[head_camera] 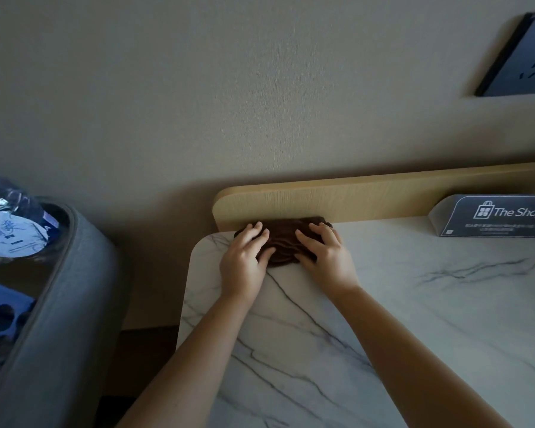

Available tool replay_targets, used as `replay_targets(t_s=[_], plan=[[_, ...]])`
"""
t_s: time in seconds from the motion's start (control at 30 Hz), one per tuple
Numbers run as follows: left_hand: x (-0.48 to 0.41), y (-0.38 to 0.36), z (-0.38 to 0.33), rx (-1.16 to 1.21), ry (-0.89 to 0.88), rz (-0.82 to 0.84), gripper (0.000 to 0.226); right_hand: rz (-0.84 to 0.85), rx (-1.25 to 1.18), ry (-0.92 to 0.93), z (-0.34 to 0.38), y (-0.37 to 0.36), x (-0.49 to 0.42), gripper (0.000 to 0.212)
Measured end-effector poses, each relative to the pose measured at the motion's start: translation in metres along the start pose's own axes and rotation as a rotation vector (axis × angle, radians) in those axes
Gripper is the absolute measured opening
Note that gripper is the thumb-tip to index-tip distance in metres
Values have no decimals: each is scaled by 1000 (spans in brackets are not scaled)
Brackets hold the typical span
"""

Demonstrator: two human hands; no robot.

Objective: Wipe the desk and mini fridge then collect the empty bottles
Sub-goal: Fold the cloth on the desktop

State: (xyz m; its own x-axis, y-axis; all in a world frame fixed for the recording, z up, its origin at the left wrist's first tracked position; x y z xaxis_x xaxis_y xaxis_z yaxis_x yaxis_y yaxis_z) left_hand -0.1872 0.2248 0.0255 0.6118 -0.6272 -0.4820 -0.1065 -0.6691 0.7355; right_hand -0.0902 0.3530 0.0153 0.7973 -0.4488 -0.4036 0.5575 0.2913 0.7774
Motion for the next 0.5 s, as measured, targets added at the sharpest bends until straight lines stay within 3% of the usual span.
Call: replay_targets(t_s=[0.17,0.37,0.5], plan=[[3,1,-3,-13,28,52,39,58,3,-17,4,1,4,49],[9,14,-13,-198,-13,282,50,198,29,-73,13,18,18,51],[31,40,-26,-221,15,259,45,200,52,-102,29,41,39,46]])
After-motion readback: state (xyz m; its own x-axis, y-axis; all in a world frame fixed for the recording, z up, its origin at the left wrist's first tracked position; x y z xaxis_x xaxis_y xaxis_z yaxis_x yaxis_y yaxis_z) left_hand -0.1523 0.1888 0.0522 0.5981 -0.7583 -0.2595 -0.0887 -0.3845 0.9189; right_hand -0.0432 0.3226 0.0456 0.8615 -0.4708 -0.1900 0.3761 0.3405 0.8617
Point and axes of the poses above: each hand's wrist, its own x-axis away from the middle knuckle, its own y-axis out of the back of the hand, z = x × y, the point moved 5 cm from there along -x, towards the middle knuckle, and after that the axes turned 5 degrees about z, right-handed, at the moved point
